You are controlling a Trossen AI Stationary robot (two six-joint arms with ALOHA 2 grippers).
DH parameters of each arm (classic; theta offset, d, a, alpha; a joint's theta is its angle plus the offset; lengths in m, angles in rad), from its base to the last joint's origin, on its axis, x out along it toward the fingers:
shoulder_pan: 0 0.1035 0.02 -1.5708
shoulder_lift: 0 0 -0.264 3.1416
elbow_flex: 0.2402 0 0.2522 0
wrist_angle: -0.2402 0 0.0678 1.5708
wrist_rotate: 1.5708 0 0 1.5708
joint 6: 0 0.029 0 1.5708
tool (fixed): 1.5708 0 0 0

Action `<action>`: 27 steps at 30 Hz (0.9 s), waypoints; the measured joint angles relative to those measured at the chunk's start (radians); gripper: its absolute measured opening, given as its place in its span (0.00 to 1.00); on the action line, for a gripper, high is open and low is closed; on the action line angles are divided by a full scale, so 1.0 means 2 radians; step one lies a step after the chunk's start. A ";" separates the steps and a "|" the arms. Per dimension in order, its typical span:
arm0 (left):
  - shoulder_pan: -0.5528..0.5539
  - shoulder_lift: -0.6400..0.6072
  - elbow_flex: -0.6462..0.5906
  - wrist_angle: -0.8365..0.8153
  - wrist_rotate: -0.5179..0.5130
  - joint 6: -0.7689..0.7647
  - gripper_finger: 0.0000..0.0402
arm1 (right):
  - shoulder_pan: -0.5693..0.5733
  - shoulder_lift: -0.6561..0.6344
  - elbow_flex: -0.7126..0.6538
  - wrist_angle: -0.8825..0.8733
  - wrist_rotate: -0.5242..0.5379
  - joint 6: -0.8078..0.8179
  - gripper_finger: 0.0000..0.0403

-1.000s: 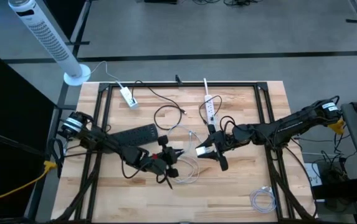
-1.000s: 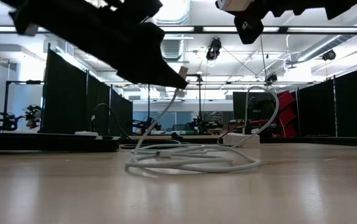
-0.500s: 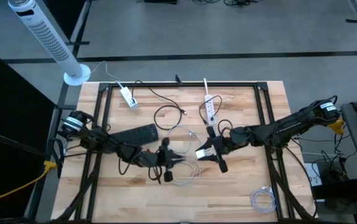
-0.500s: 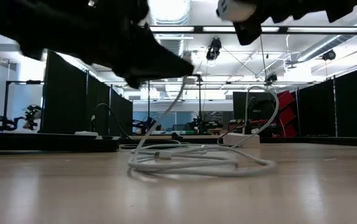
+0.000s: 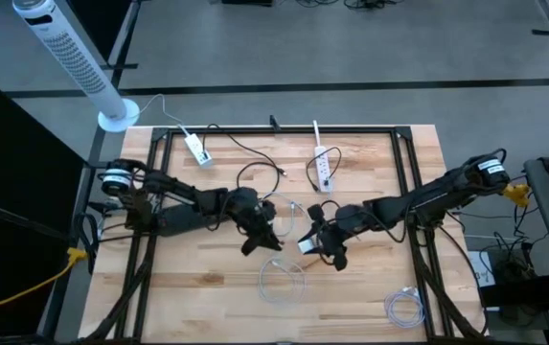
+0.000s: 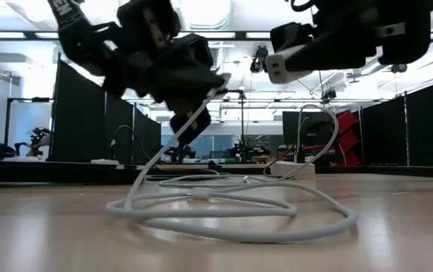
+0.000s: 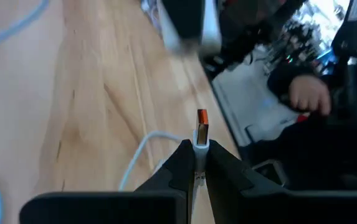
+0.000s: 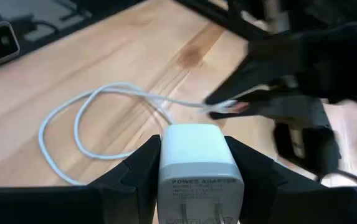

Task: Insert USB
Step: Insert the left white USB cable into the white charger adapter

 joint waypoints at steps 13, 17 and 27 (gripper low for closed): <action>-0.039 0.048 0.073 -0.054 0.000 0.027 0.04 | -0.003 0.040 0.093 -0.109 0.006 -0.028 0.35; -0.040 0.048 0.079 -0.047 -0.013 0.045 0.04 | -0.001 0.055 0.104 -0.148 -0.008 -0.046 0.35; -0.044 0.072 0.080 -0.052 -0.012 0.045 0.04 | 0.003 0.065 0.134 -0.177 -0.008 -0.050 0.35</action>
